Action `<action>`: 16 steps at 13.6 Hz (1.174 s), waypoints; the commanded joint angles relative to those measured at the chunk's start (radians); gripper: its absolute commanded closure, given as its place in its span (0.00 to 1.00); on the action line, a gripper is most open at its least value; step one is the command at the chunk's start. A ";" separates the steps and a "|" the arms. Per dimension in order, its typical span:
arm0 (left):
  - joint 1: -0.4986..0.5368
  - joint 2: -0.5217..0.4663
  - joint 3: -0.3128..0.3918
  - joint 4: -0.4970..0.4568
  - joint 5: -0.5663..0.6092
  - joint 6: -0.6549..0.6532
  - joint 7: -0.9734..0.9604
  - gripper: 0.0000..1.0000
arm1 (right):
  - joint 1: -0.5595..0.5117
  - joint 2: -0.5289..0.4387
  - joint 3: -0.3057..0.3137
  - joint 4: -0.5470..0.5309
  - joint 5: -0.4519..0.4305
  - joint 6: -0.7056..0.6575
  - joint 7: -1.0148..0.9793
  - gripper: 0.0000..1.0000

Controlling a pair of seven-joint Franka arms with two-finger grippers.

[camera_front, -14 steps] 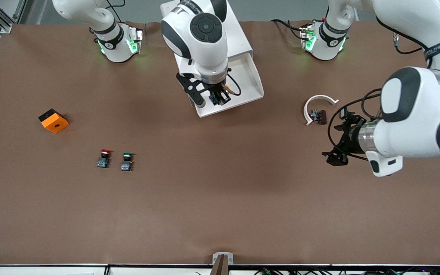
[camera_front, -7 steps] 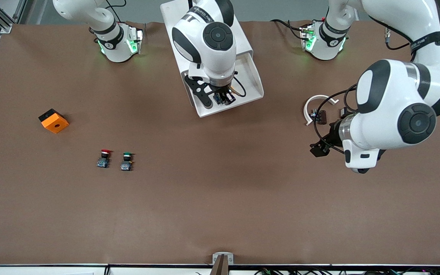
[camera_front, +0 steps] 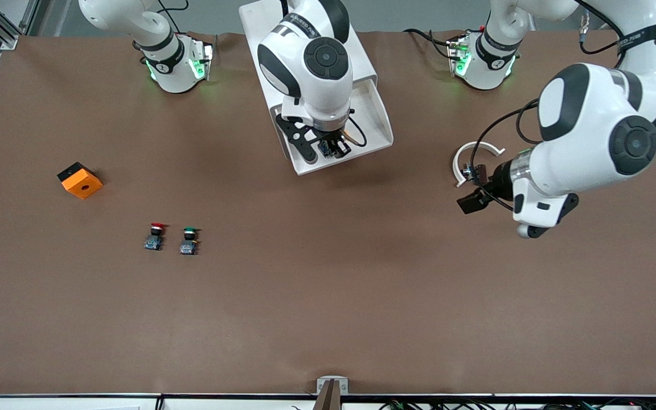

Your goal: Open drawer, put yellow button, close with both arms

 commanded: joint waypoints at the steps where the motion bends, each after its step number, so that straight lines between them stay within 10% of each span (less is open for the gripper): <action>1: -0.074 -0.052 -0.005 -0.087 0.071 0.050 0.008 0.00 | 0.012 0.011 -0.012 0.028 0.020 -0.011 0.016 0.60; 3: -0.113 -0.060 -0.007 -0.129 0.092 0.102 0.008 0.00 | 0.012 0.009 -0.012 0.030 0.022 -0.011 0.013 0.00; 16: -0.174 0.035 -0.188 -0.206 0.129 0.395 0.002 0.00 | -0.081 -0.216 -0.020 0.054 0.025 -0.228 -0.215 0.00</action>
